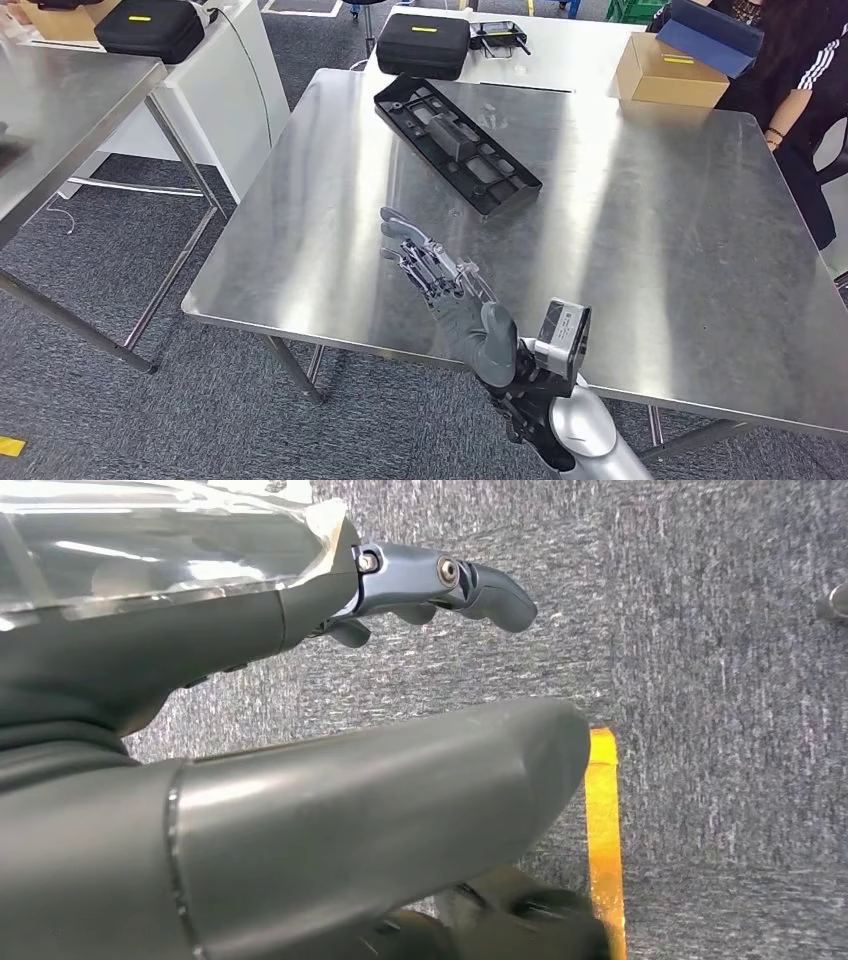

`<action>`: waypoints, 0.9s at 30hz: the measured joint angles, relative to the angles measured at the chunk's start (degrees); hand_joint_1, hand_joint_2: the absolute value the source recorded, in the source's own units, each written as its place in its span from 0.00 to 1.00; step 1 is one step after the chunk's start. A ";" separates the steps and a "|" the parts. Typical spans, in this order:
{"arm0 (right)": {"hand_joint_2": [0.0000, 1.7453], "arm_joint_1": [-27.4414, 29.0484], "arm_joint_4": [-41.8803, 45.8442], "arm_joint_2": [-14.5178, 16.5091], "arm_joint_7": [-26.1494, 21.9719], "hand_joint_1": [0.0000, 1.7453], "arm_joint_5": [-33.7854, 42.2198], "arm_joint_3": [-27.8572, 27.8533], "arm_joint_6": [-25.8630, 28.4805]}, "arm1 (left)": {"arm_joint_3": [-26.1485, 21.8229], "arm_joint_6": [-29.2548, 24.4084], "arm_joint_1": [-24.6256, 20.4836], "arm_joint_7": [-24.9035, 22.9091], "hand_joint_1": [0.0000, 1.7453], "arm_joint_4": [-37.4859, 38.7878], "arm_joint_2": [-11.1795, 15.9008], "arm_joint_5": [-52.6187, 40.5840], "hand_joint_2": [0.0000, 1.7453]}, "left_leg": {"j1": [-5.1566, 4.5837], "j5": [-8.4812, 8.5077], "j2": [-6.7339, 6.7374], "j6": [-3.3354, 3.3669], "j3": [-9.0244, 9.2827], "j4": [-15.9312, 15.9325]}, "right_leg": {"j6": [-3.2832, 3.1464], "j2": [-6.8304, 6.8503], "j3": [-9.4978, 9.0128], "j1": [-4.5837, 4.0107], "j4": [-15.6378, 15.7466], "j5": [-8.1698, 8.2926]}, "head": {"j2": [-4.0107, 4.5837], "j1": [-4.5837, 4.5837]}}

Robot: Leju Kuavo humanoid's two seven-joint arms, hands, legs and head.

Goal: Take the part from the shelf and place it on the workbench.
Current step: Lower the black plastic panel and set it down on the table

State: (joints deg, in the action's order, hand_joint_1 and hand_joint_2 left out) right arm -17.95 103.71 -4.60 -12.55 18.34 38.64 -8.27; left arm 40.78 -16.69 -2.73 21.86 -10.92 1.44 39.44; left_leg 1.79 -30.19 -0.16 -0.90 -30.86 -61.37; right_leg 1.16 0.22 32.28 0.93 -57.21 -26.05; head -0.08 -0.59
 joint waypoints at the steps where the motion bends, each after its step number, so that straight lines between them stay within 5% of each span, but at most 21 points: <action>1: 0.00 0.08 0.00 0.01 -0.13 0.00 -0.13 -0.15 0.03 | 0.00 0.14 -0.05 -0.10 0.00 0.00 0.02 -0.07 0.00 | -0.08 0.20 -0.13 0.23 1.01 1.90 | 0.30 0.01 0.29 -0.14 -0.27 0.17 | 0.00 0.03; 5: 0.00 0.48 0.00 -0.04 -0.44 0.00 -0.32 -0.70 0.08 | 0.01 0.48 -0.13 -0.29 0.00 0.01 0.03 -0.20 0.00 | -0.55 1.19 -0.07 2.22 0.24 2.93 | 1.92 -0.04 1.46 -0.24 -0.74 0.63 | 0.01 0.13; 8: 0.00 0.69 -0.01 -0.14 -0.51 0.00 -0.37 -0.94 0.06 | 0.00 0.74 -0.17 -0.33 0.00 0.01 0.15 -0.19 0.00 | -0.71 2.65 0.29 3.72 -1.35 3.15 | 1.33 -0.09 4.67 -0.17 -7.97 -4.46 | 0.00 0.38; 11: 0.00 0.96 -0.10 -0.27 -0.53 0.00 -0.43 -1.00 -0.03 | 0.00 0.87 -0.14 -0.33 0.00 0.01 0.25 -0.16 0.00 | -1.09 4.06 0.40 4.03 -3.27 3.10 | 1.32 -0.11 6.61 -0.21 -16.29 -8.18 | 0.00 0.47; 13: 0.00 1.08 -0.17 -0.33 -0.54 0.00 -0.49 -1.00 -0.08 | 0.00 0.96 -0.13 -0.32 0.00 0.01 0.24 -0.16 0.00 | -1.21 4.79 0.41 3.96 -4.21 3.07 | 1.99 -0.11 4.39 -0.22 -14.54 -7.16 | 0.00 0.46; 17: 0.00 0.98 -0.16 -0.29 -0.68 0.00 -0.52 -1.07 -0.11 | 0.00 1.05 -0.16 -0.30 0.00 0.01 0.18 -0.17 0.00 | -1.42 6.11 0.33 3.27 -5.24 3.01 | 2.02 -0.10 -4.84 -0.70 -1.10 -4.70 | 0.00 0.45; 20: 0.00 1.05 -0.15 -0.26 -0.77 0.00 -0.53 -1.11 -0.14 | 0.00 1.14 -0.16 -0.25 0.00 0.03 0.16 -0.17 0.00 | -1.52 7.18 0.37 2.27 -5.53 3.05 | 1.10 -0.13 -5.58 -0.93 1.44 -4.33 | 0.00 0.42; 22: 0.00 1.10 -0.15 -0.25 -0.77 0.00 -0.54 -1.12 -0.17 | 0.01 1.27 -0.12 -0.22 0.00 0.09 0.24 -0.06 0.00 | -1.35 5.66 0.22 1.68 -6.09 1.86 | 0.08 0.01 -5.03 -0.36 1.61 -3.48 | 0.00 0.37; 24: 0.00 1.11 -0.16 -0.23 -0.77 0.00 -0.57 -1.11 -0.23 | -0.03 1.70 -0.11 -0.10 0.00 0.14 0.33 0.35 0.00 | -1.10 0.69 0.04 1.17 -7.65 -2.99 | -0.89 0.18 -4.32 -0.06 1.67 -2.44 | -0.01 0.18; 26: 0.00 1.13 -0.18 -0.23 -0.77 0.00 -0.63 -1.09 -0.31 | -0.26 2.21 -0.09 0.09 0.00 0.14 0.37 0.91 0.00 | -0.93 -3.61 0.00 0.68 -9.31 -9.83 | -1.16 0.22 -3.14 -0.13 1.44 -1.48 | 0.00 0.02; 27: 0.00 1.14 -0.20 -0.23 -0.77 0.00 -0.65 -1.08 -0.34 | -0.43 2.42 -0.08 0.22 0.00 0.14 0.38 1.14 0.00 | -0.79 -4.00 0.01 0.44 -9.37 -11.80 | -0.97 0.23 -2.42 -0.12 1.22 -1.09 | 0.00 0.02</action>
State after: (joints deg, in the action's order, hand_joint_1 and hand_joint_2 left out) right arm -16.81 103.51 -4.83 -13.32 17.69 37.56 -8.61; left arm 40.35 -14.27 -2.81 22.08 -10.78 1.83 40.58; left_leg 1.00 -34.19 -0.15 -0.46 -40.23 -73.17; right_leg 0.20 0.46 29.86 0.81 -55.99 -27.14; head -0.09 -0.57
